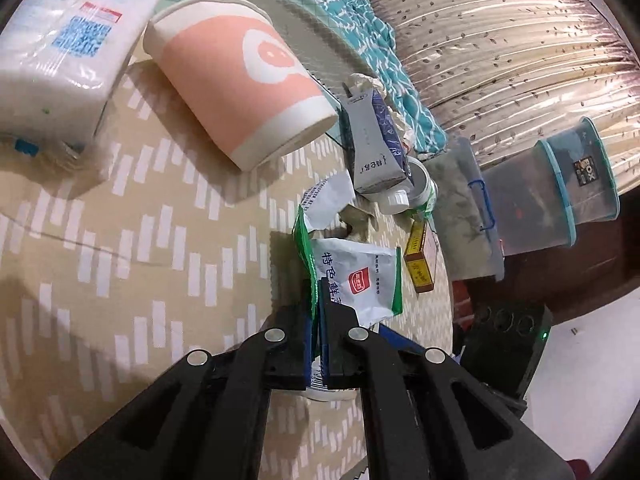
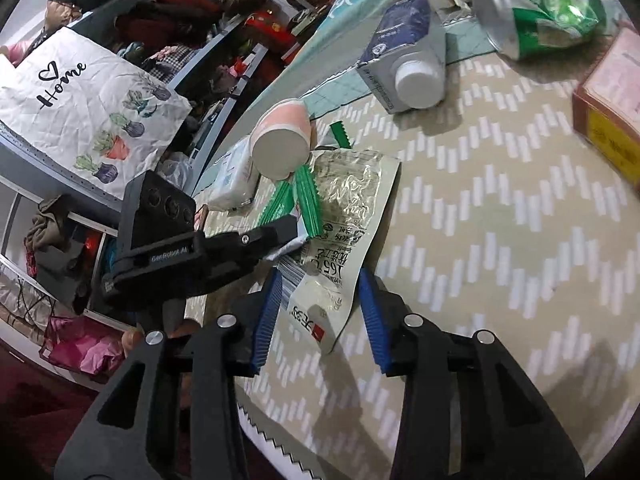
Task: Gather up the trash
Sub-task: 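Grasp the green snack wrapper with the left gripper while the right grasps a wrapper, then carry both wrappers to the wastebasket and open both grippers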
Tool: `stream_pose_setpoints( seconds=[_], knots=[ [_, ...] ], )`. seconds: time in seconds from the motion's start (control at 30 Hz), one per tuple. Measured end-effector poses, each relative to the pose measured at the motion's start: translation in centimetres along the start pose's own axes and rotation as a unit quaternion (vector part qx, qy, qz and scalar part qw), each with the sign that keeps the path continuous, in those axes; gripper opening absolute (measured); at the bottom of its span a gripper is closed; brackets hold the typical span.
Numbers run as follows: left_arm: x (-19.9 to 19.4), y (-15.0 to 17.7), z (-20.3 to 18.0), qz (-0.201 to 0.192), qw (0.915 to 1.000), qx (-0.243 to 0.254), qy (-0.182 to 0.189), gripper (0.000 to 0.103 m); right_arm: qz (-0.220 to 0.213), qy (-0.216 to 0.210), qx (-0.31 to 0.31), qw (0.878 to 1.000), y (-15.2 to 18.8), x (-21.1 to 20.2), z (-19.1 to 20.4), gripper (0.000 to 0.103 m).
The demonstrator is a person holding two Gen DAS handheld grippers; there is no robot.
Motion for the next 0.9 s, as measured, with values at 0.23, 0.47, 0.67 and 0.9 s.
stream_pose_setpoints(
  seconds=[0.23, 0.47, 0.67, 0.9],
  knots=[
    [-0.2, -0.1, 0.4, -0.001, 1.0000, 0.004, 0.003, 0.004, -0.017, -0.134, 0.037, 0.990, -0.5, -2.1, -0.9, 0.033],
    [-0.5, -0.2, 0.8, -0.002, 1.0000, 0.004, 0.002, 0.003, 0.032, -0.076, 0.012, 0.996, 0.2, 1.0, 0.4, 0.028],
    [-0.6, -0.3, 0.6, 0.001, 1.0000, 0.001, -0.007, 0.001, 0.015, -0.054, 0.016, 0.998, 0.5, -0.3, -0.8, 0.014],
    [-0.2, 0.3, -4.5, 0.009, 0.9976, 0.053, 0.044, 0.001, -0.047, -0.044, 0.040, 0.997, 2.7, -6.7, -4.9, 0.014]
  ],
)
Point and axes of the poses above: each gripper's, at about its wrist camera, not at the fingertips, and x roughly the way its jaws point, z to its left, y to its underside, the point moved 3 cm from there along x, roughly the way its jaws point, and after that the axes turned 8 degrees about y, right-handed, at the moved point
